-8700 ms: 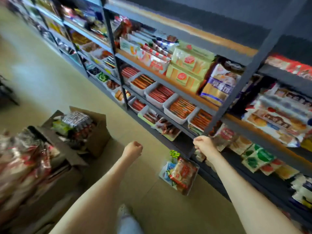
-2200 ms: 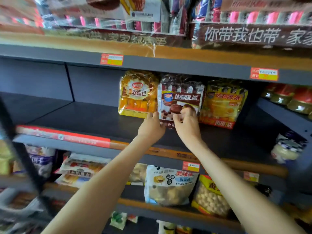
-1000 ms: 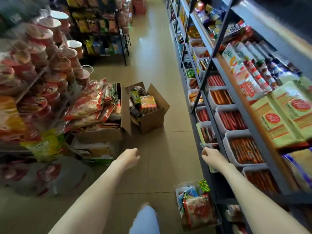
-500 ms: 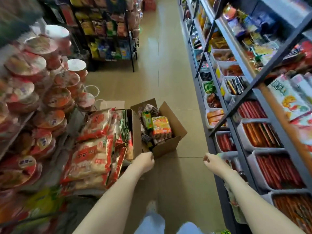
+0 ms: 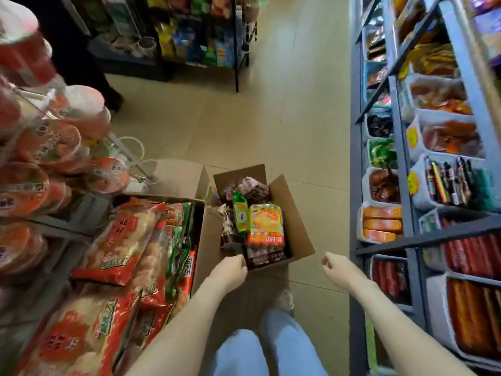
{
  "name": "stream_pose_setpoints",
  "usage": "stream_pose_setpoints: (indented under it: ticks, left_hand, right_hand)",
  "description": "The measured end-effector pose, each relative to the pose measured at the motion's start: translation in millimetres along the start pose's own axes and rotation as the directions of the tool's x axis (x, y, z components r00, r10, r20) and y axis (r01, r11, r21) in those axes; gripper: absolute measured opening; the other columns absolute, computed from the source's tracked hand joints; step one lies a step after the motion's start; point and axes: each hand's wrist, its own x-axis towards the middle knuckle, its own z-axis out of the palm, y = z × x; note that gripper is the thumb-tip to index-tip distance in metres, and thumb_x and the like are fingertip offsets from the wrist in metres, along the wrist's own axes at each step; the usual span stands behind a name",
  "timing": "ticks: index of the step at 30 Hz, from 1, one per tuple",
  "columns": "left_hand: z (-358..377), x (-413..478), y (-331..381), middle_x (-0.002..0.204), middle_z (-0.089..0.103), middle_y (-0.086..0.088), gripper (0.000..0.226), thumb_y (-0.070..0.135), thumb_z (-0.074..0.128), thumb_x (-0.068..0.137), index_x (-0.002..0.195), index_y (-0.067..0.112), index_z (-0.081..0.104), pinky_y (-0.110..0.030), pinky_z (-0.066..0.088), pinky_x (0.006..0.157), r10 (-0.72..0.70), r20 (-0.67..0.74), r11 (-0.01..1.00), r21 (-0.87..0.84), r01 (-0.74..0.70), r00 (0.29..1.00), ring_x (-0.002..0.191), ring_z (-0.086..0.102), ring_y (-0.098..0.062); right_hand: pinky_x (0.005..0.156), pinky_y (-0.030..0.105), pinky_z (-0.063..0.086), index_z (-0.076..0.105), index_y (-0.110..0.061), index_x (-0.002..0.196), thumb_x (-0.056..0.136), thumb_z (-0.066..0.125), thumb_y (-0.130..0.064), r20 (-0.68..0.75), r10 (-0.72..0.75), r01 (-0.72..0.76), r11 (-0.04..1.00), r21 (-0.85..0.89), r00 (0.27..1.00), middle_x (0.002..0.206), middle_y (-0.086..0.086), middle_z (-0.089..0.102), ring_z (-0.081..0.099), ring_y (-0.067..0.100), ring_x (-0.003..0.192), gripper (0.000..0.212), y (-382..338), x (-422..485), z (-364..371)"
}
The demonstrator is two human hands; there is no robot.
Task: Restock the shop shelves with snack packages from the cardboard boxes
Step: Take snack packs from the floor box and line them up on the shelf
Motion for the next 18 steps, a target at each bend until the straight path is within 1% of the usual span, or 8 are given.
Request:
stream_pose_setpoints:
  ticks: [4,7,9,11,13,15,16,18]
  left_hand:
    - [3.0,79.1,3.6,0.121,0.062,-0.010,0.028,0.028,0.038,0.099,0.115,0.014,0.056,-0.035,0.048,0.089,-0.080,0.029,0.996,-0.034,0.081,0.996,0.109,0.058,-0.028]
    - [18.8,148.1,-0.9,0.121,0.062,-0.008,0.027,0.026,0.038,0.099,0.115,0.015,0.057,-0.035,0.048,0.090,-0.138,0.059,0.987,-0.071,0.142,0.989,0.110,0.058,-0.027]
    - [33.5,196.3,-8.2,0.123,0.062,-0.007,0.027,0.025,0.040,0.098,0.116,0.016,0.057,-0.036,0.048,0.093,-0.181,0.064,0.976,-0.112,0.187,0.981,0.112,0.057,-0.026]
    - [50.5,244.9,-17.9,0.127,0.058,-0.008,0.029,0.025,0.042,0.098,0.122,0.015,0.054,-0.036,0.046,0.097,-0.225,0.065,0.958,-0.166,0.232,0.972,0.117,0.055,-0.025]
    - [67.5,286.2,-25.4,0.134,0.053,-0.009,0.037,0.026,0.047,0.097,0.131,0.011,0.048,-0.035,0.043,0.101,-0.283,0.052,0.919,-0.271,0.286,0.958,0.123,0.051,-0.026]
    - [83.3,321.7,-31.0,0.138,0.049,-0.009,0.049,0.030,0.053,0.095,0.138,0.009,0.042,-0.032,0.040,0.100,-0.341,0.043,0.854,-0.404,0.328,0.939,0.127,0.048,-0.025]
    - [91.1,338.3,-32.9,0.137,0.051,-0.008,0.050,0.032,0.055,0.095,0.137,0.009,0.042,-0.029,0.040,0.095,-0.358,0.043,0.822,-0.458,0.337,0.933,0.125,0.049,-0.025]
    - [107.0,366.2,-35.3,0.128,0.055,-0.007,0.049,0.039,0.058,0.092,0.129,0.008,0.045,-0.025,0.039,0.084,-0.387,0.053,0.772,-0.527,0.355,0.921,0.117,0.054,-0.024]
  right_hand:
    - [0.079,0.033,0.048,0.052,-0.017,0.105,0.098,0.039,-0.020,0.044,-0.010,0.010,1.000,0.007,0.999,0.112,0.006,0.062,0.056,0.023,0.094,0.015,-10.8,82.5,-13.4]
    - [0.075,0.029,0.045,0.055,-0.013,0.116,0.098,0.041,-0.019,0.075,-0.004,-0.001,0.998,0.056,0.997,0.115,0.008,0.062,0.056,0.023,0.093,0.023,-17.1,150.6,3.5]
    - [0.069,0.023,0.036,0.056,-0.012,0.119,0.097,0.047,-0.019,0.085,0.042,-0.060,0.975,0.215,0.995,0.111,0.009,0.063,0.052,0.018,0.088,0.024,-20.0,199.6,25.6]
    - [0.069,0.022,0.033,0.054,-0.010,0.121,0.094,0.056,-0.019,0.115,0.122,-0.162,0.877,0.452,0.986,0.101,0.003,0.061,0.051,0.016,0.088,0.029,-21.5,250.0,52.8]
    - [0.078,0.025,0.038,0.047,-0.009,0.130,0.090,0.063,-0.022,0.153,0.189,-0.244,0.755,0.609,0.970,0.103,0.003,0.057,0.053,0.017,0.095,0.045,-19.4,296.6,81.3]
    - [0.093,0.030,0.041,0.036,-0.009,0.139,0.086,0.069,-0.025,0.128,0.249,-0.268,0.682,0.680,0.960,0.126,0.010,0.050,0.050,0.021,0.111,0.064,-13.8,337.4,107.7]
    - [0.100,0.034,0.039,0.031,-0.011,0.143,0.084,0.071,-0.029,0.108,0.272,-0.268,0.664,0.698,0.956,0.137,0.013,0.042,0.046,0.023,0.121,0.073,-10.8,356.1,119.8]
    - [0.109,0.043,0.035,0.022,-0.014,0.148,0.080,0.074,-0.039,0.122,0.282,-0.281,0.636,0.719,0.952,0.147,0.011,0.032,0.037,0.026,0.133,0.089,-7.6,385.2,139.6]
